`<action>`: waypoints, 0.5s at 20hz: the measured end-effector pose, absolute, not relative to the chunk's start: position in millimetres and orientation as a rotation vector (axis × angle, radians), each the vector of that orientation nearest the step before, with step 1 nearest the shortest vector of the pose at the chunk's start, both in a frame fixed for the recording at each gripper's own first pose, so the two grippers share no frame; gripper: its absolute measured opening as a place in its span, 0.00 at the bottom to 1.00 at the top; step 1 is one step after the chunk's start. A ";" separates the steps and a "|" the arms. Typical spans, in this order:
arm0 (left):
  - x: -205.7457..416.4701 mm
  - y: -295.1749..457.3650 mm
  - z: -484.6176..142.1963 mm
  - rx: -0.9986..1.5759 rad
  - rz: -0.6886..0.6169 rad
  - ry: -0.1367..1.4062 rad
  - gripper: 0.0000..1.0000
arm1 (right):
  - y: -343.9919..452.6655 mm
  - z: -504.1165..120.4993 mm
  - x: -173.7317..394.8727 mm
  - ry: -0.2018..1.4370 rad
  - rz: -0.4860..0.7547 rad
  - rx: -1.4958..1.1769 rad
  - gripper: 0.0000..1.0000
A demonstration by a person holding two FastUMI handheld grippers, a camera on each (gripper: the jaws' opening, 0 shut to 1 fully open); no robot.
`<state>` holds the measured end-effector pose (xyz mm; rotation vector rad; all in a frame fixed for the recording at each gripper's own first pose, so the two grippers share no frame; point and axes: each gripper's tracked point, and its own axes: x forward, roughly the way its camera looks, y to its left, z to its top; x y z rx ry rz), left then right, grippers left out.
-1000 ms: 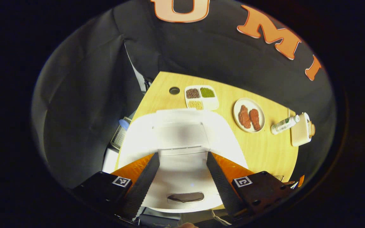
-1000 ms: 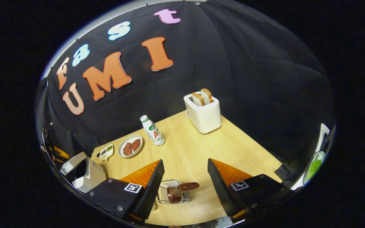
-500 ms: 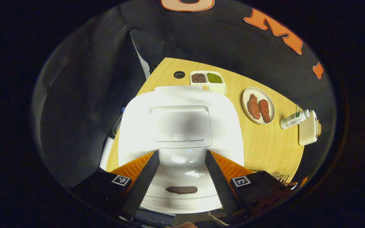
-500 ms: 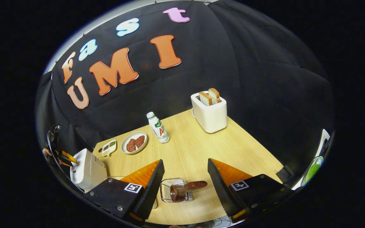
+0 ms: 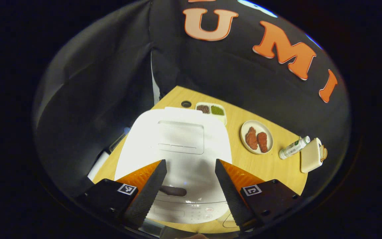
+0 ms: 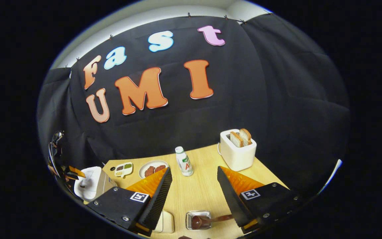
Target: Close the left gripper, press the button to open the rice cooker; take a wooden spoon from the chopstick holder with the right hand, scoop a spoonful of rice and pour it into the rice cooker, then put the wooden spoon back into the chopstick holder.
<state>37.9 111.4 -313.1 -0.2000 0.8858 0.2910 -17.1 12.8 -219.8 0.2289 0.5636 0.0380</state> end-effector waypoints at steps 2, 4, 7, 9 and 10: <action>40.9 113.3 -268.1 -0.145 0.275 0.719 1.00 | 29.3 -199.1 -2.7 0.476 0.067 0.203 0.86; 41.0 113.4 -228.1 -0.078 0.261 0.577 0.99 | 43.5 -183.6 8.2 0.406 0.094 0.161 0.86; 25.0 97.4 -193.4 -0.044 0.238 0.410 0.99 | 76.7 -158.4 -1.3 0.324 0.148 0.118 0.86; 14.5 80.7 -173.7 -0.041 0.218 0.313 1.00 | 92.1 -151.0 1.8 0.274 0.178 0.095 0.86; 8.7 74.6 -164.4 -0.041 0.207 0.266 0.99 | 99.7 -149.4 1.1 0.258 0.191 0.084 0.85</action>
